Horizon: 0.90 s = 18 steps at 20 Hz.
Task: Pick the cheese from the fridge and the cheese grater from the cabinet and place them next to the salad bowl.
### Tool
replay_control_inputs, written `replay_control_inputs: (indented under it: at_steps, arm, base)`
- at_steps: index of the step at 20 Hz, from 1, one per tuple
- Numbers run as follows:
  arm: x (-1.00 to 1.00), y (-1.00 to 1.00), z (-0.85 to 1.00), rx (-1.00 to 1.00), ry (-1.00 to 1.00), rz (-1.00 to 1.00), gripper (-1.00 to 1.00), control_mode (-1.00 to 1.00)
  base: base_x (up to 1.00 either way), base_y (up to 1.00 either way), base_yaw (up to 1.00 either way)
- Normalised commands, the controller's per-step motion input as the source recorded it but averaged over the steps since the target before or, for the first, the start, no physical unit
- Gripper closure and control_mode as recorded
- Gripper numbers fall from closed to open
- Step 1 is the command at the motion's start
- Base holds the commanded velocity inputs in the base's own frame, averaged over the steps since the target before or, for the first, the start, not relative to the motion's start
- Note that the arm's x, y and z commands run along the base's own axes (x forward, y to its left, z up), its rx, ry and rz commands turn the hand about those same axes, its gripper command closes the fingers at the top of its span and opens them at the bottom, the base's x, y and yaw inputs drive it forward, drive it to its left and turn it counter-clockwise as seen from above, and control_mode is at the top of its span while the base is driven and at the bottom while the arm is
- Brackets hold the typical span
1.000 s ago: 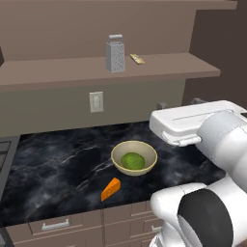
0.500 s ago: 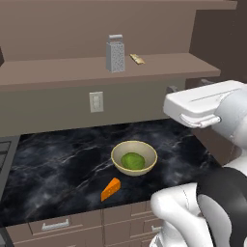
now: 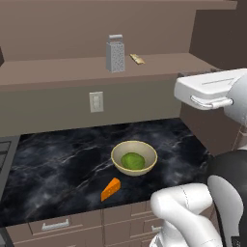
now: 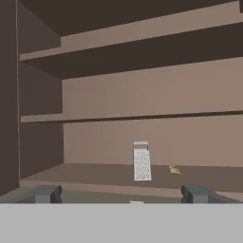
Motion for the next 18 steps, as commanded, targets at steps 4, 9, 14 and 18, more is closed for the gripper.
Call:
replay_control_inputs:
  at_steps: [4,9,14,18]
  arm:
    - [0.08,-0.24,-0.11,-0.05,0.0,-0.06,-1.0,-1.0]
    - [0.32,-0.19,-0.15,-0.04,0.0,0.0,-1.0,-1.0]
    - [0.37,-0.01,-0.04,-0.05,0.0,0.05,-1.0,-1.0]
    - [0.25,0.0,-0.22,-0.05,0.02,0.05,-1.0,-1.0]
  base:
    - [0.0,0.0,0.0]
    - [0.0,0.0,0.0]
    - [0.0,0.0,0.0]
    - [0.0,0.0,0.0]
